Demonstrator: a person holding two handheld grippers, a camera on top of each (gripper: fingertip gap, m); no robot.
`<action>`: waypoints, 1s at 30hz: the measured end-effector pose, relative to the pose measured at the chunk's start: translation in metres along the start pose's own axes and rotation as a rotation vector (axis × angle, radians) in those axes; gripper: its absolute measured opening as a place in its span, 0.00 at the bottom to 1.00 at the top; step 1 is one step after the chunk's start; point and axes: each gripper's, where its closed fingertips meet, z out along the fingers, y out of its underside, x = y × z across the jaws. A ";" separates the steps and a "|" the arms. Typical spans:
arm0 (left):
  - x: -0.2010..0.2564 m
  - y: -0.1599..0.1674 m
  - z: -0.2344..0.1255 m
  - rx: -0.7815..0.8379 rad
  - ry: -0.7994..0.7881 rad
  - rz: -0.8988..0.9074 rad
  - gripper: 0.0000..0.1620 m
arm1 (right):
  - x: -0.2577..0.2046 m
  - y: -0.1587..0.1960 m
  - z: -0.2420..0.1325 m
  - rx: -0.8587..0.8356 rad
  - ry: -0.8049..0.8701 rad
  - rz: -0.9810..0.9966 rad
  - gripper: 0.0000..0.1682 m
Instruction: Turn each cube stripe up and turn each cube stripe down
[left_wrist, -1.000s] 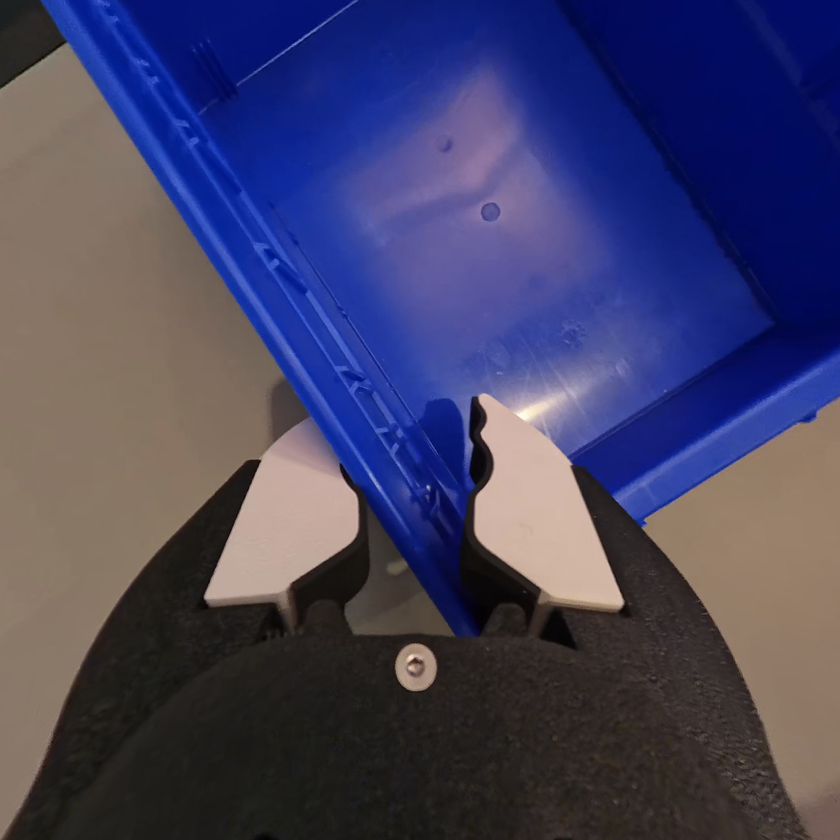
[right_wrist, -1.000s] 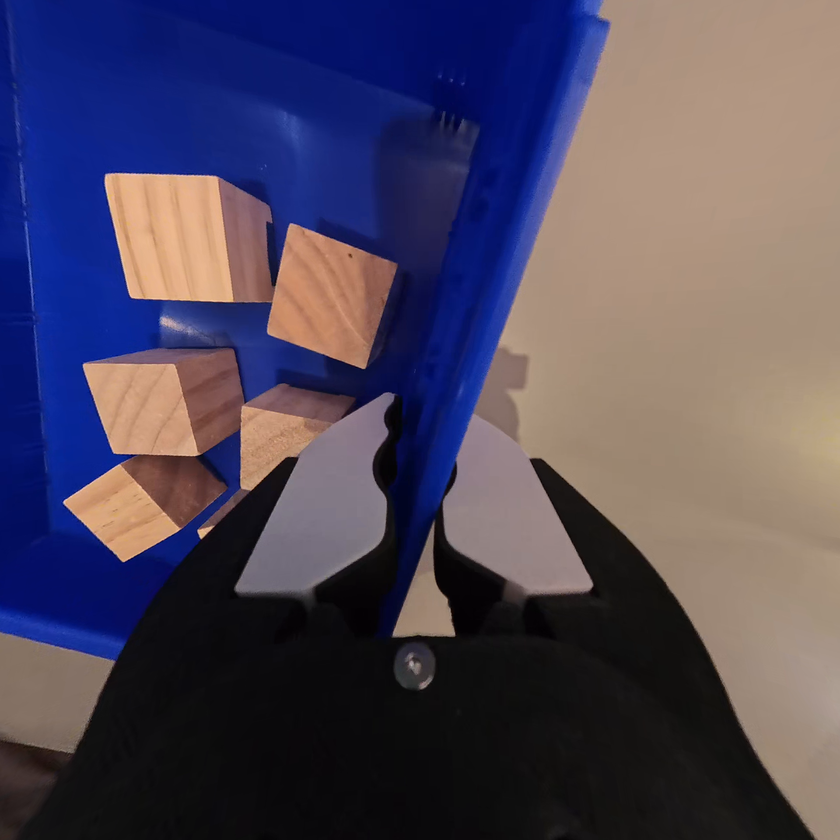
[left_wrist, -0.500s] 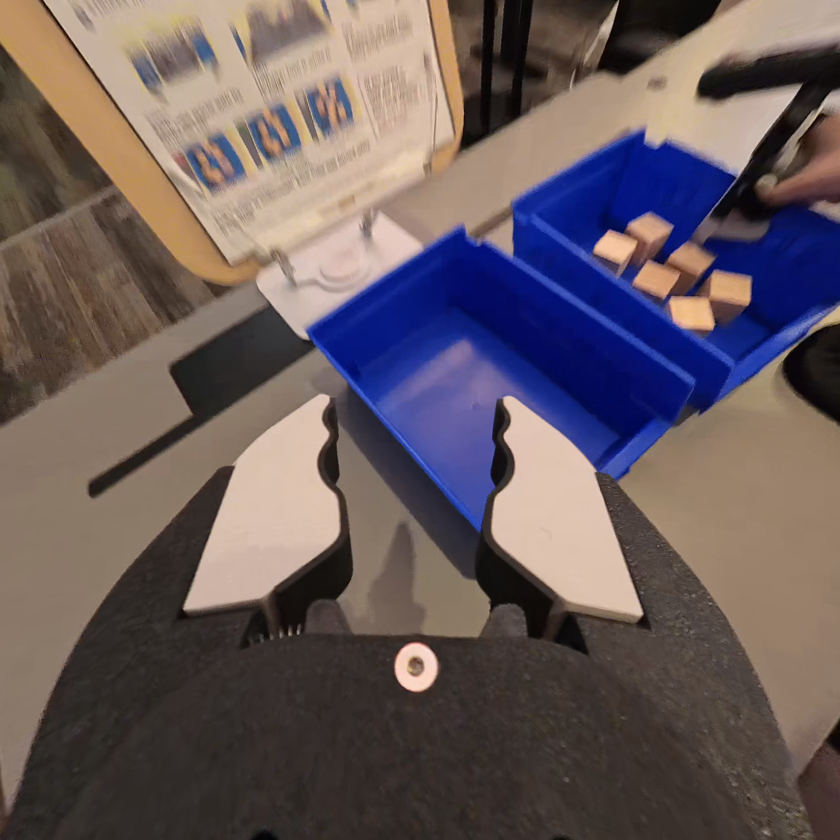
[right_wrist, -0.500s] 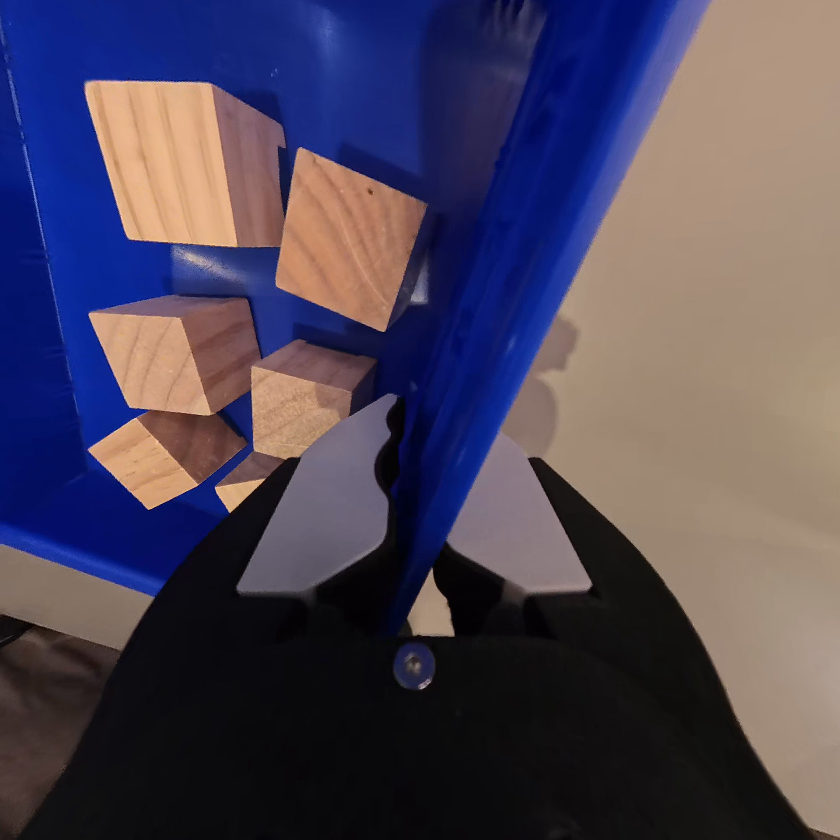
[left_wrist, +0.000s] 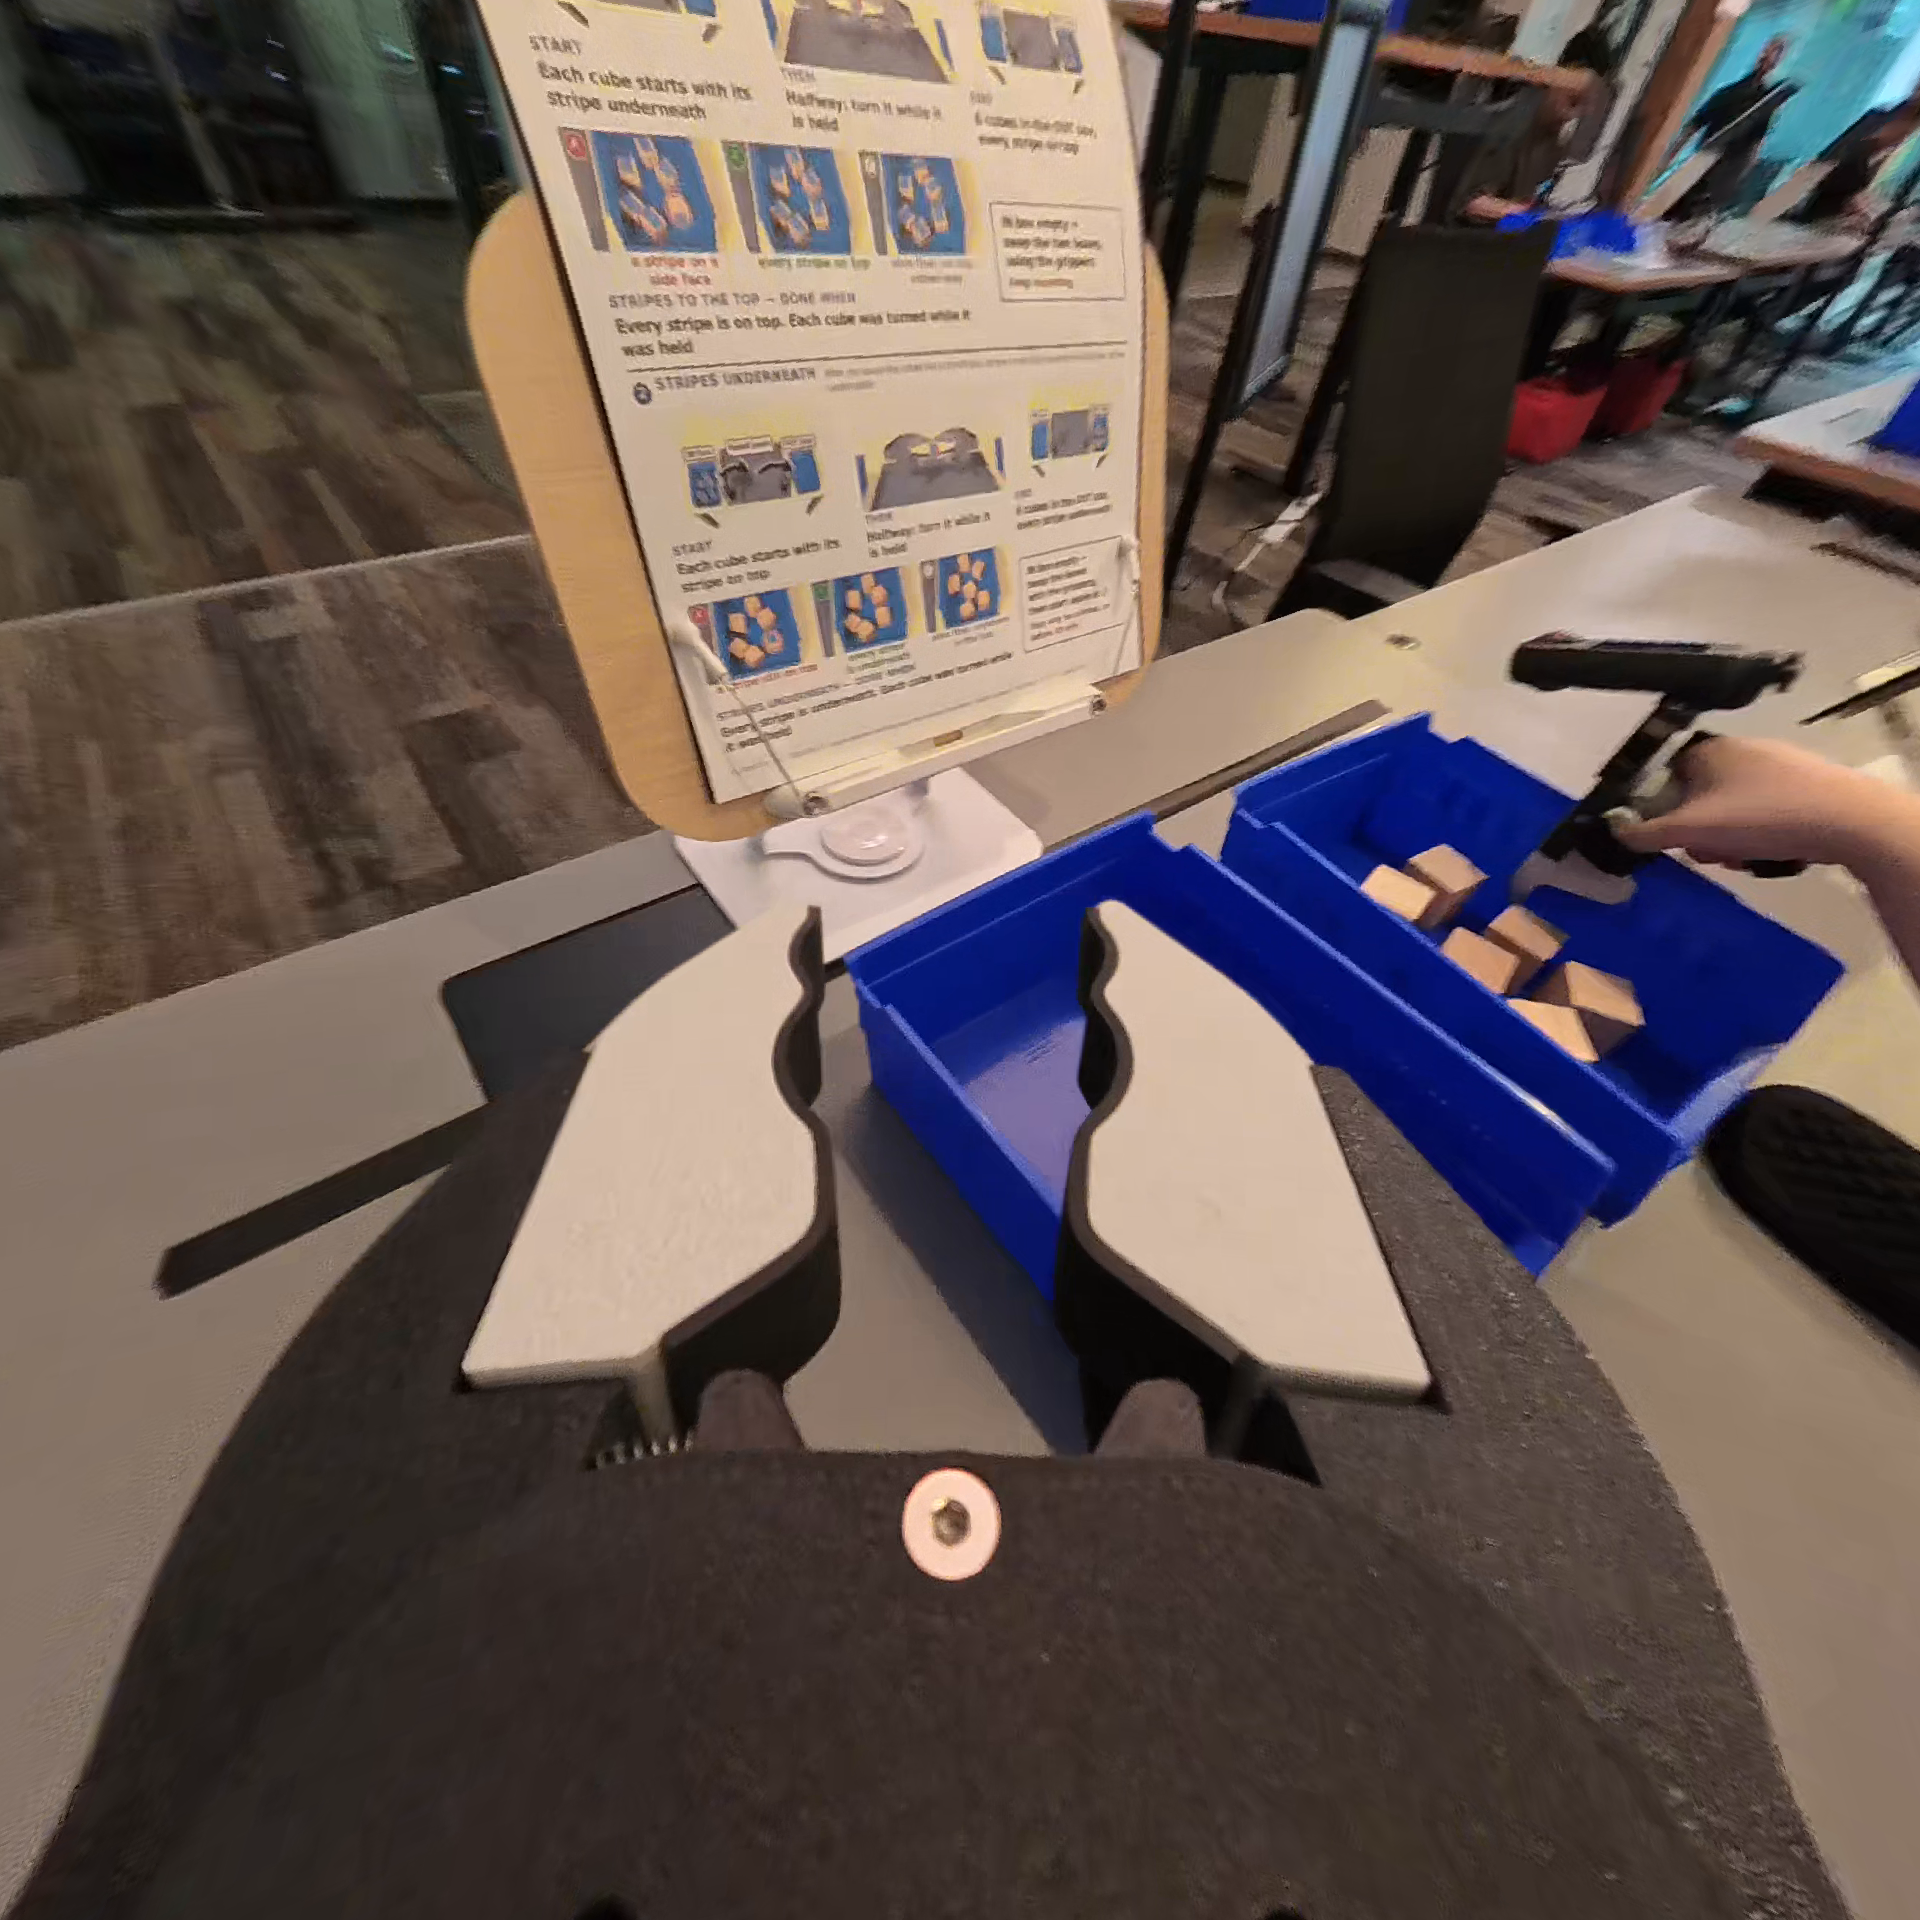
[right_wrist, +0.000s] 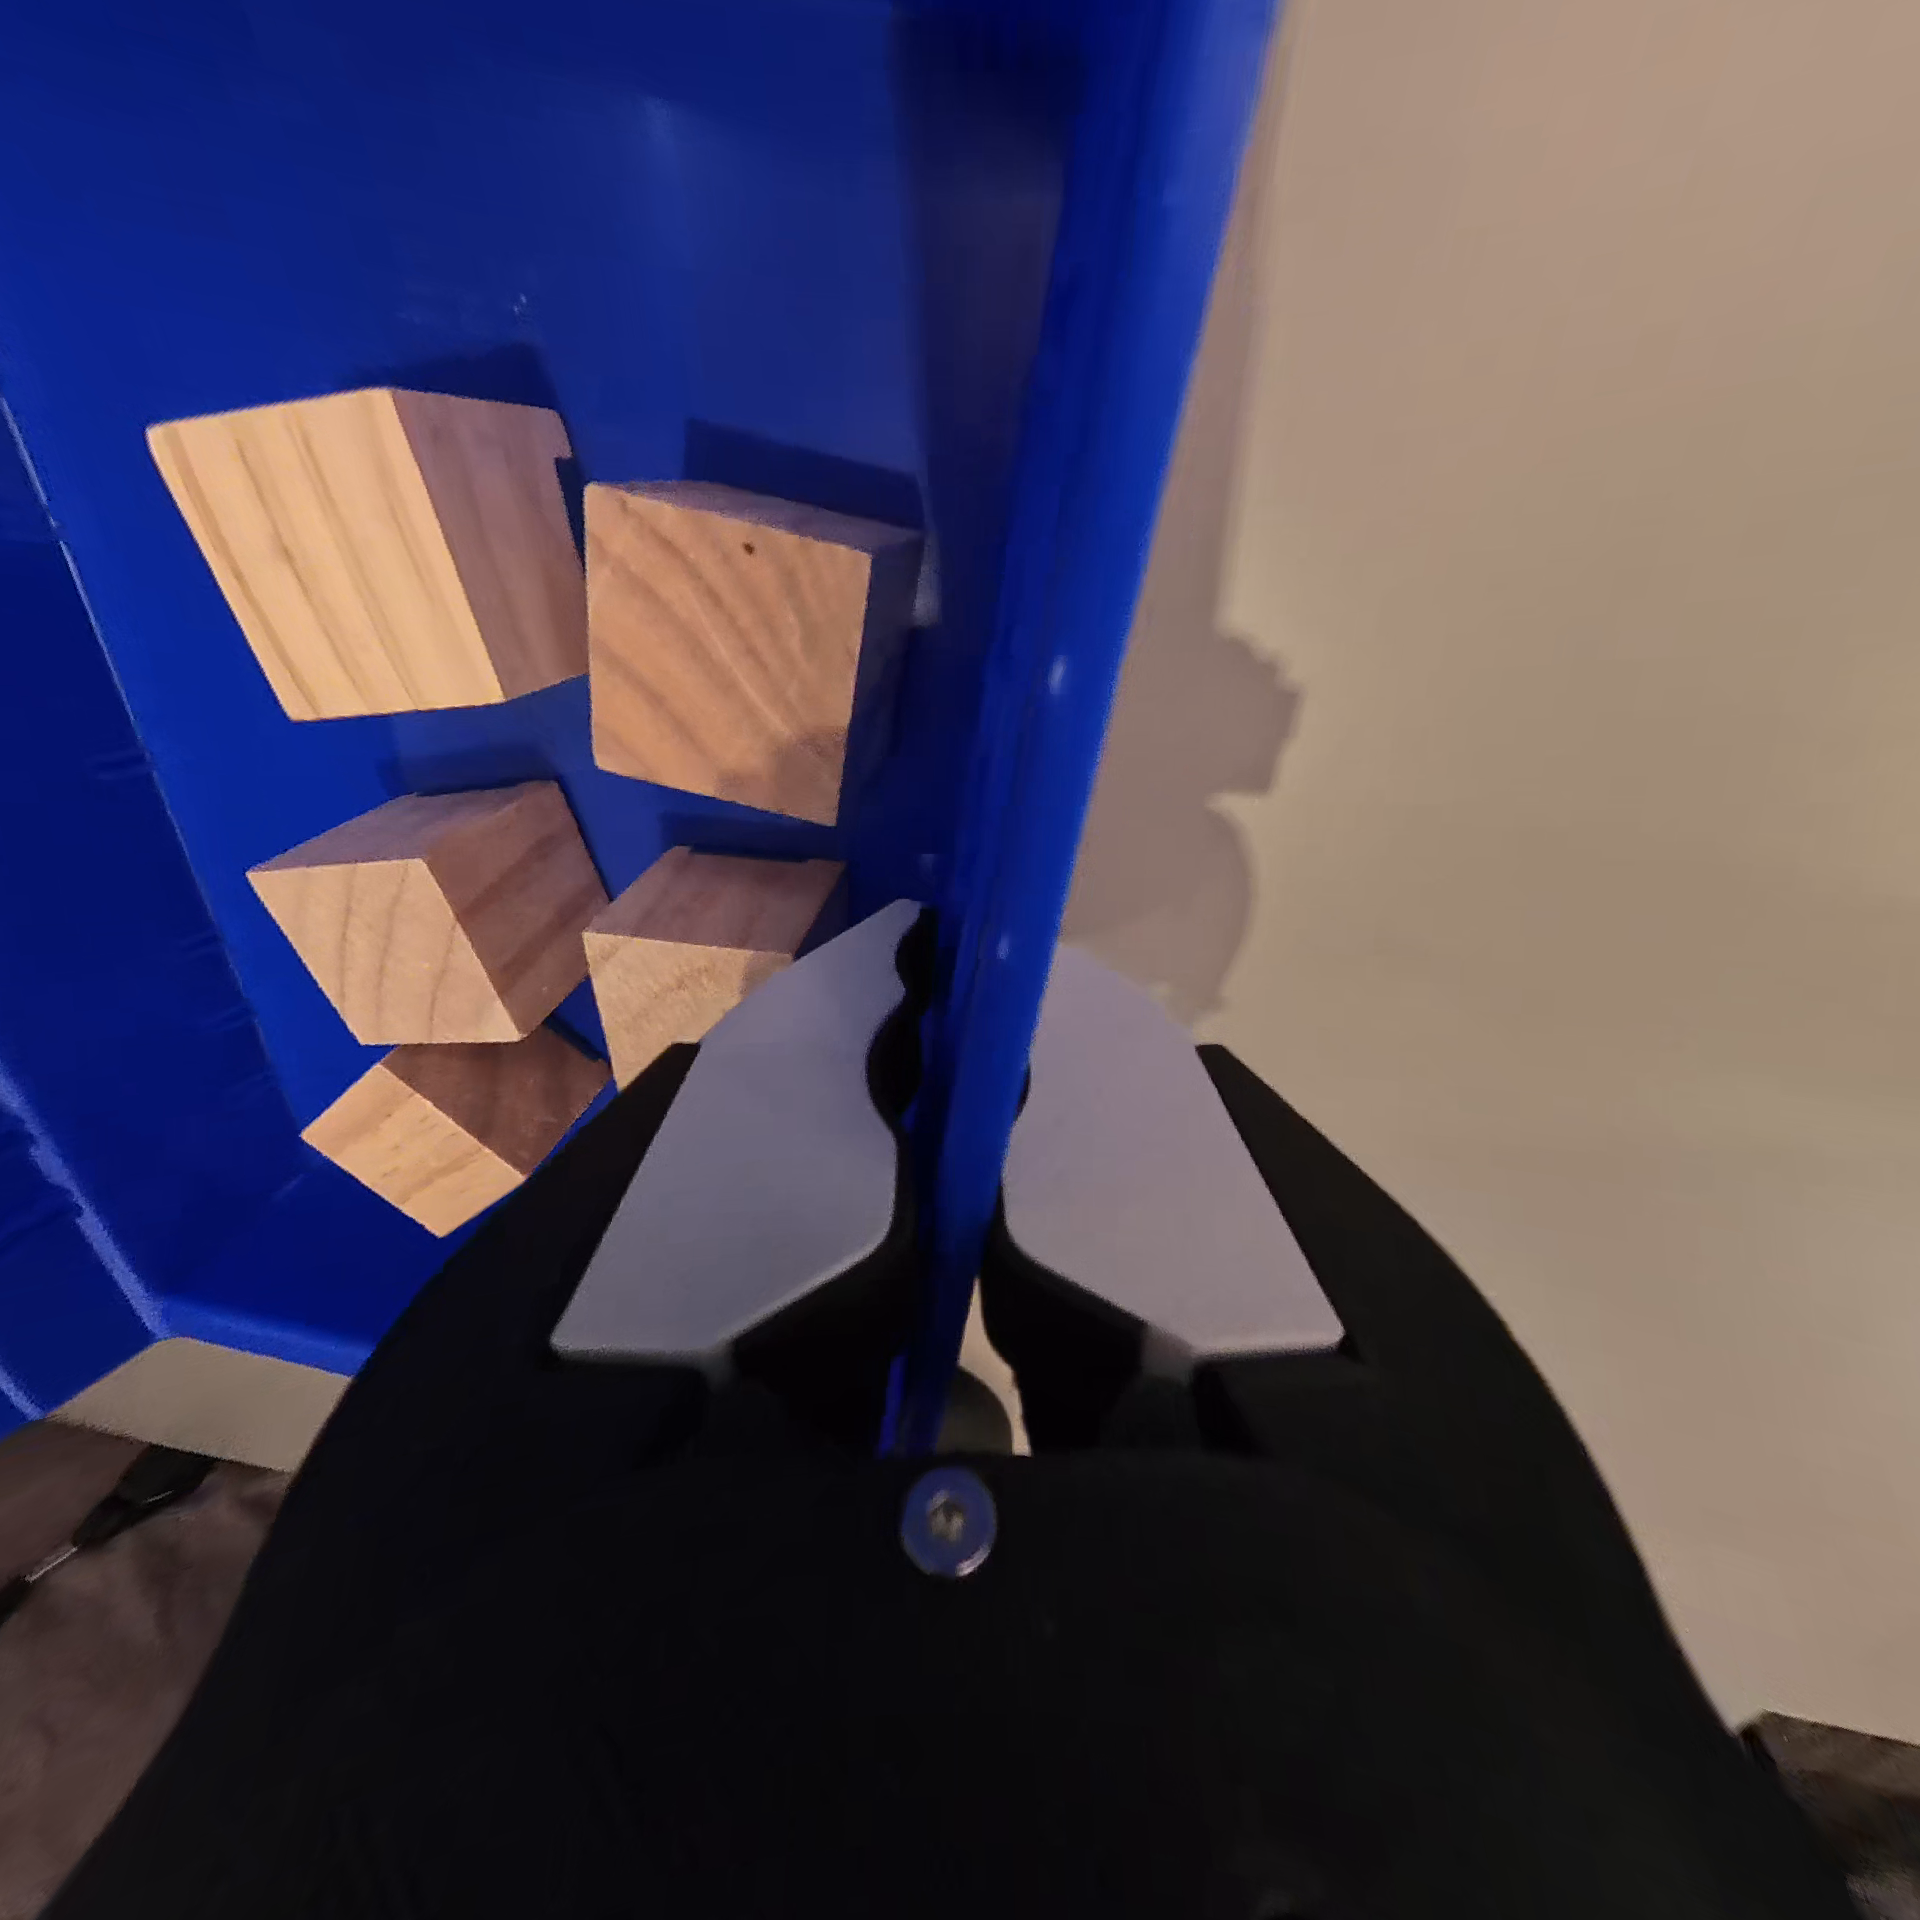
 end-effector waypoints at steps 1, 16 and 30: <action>-0.003 -0.001 0.000 0.017 0.020 -0.025 0.29 | -0.001 -0.001 0.000 0.002 -0.013 0.011 0.04; -0.009 -0.016 -0.041 0.152 0.084 -0.079 0.29 | 0.003 0.005 -0.010 -0.019 -0.014 -0.007 0.04; -0.024 -0.031 -0.091 0.308 0.035 -0.142 0.25 | -0.041 -0.002 -0.126 -0.077 0.043 -0.091 0.04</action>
